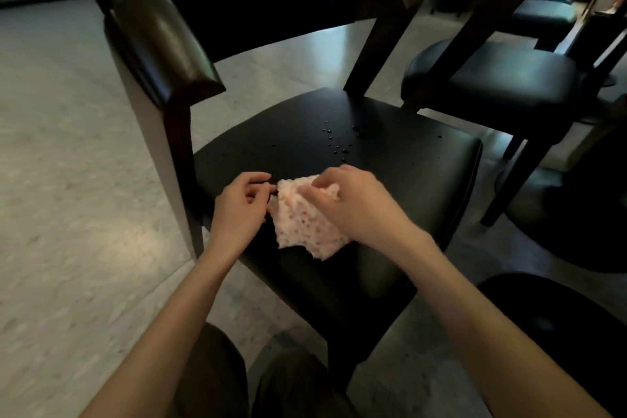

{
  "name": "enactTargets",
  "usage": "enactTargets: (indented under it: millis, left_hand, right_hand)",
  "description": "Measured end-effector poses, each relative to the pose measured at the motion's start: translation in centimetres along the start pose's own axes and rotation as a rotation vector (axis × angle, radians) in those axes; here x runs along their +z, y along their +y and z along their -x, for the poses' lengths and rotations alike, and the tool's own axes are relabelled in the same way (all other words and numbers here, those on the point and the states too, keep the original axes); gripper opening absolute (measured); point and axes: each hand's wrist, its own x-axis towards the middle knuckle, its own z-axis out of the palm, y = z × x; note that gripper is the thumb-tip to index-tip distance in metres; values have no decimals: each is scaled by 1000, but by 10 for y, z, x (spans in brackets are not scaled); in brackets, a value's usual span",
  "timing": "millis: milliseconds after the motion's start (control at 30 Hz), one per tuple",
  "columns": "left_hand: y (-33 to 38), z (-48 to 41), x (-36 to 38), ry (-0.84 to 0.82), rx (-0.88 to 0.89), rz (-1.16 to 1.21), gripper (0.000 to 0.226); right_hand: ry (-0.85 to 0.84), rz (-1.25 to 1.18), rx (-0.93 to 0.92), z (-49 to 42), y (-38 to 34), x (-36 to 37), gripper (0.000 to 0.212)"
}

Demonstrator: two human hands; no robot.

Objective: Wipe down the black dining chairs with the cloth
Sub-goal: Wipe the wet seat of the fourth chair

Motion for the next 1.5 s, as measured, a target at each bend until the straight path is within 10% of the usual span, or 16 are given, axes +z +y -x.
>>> enactTargets:
  millis: [133, 367, 667, 800, 1067, 1500]
  left_hand:
    - [-8, 4, -9, 32, 73, -119, 31]
    - [-5, 4, 0, -69, 166, -314, 37]
    - [7, 2, 11, -158, 266, -472, 43]
    - [8, -4, 11, -119, 275, -489, 41]
    - [10, -25, 25, -108, 274, -485, 41]
    - [11, -64, 56, -246, 360, -593, 48]
  right_hand:
    - [-92, 293, -155, -12, -1, 50, 65]
    - [76, 384, -294, -22, 28, 47, 41]
    - [263, 366, 185, -51, 106, -2, 34]
    - [210, -30, -150, -16, 55, 20, 33]
    - [208, 329, -286, -6, 51, 46, 36]
    - [369, 290, 137, -109, 171, -28, 31]
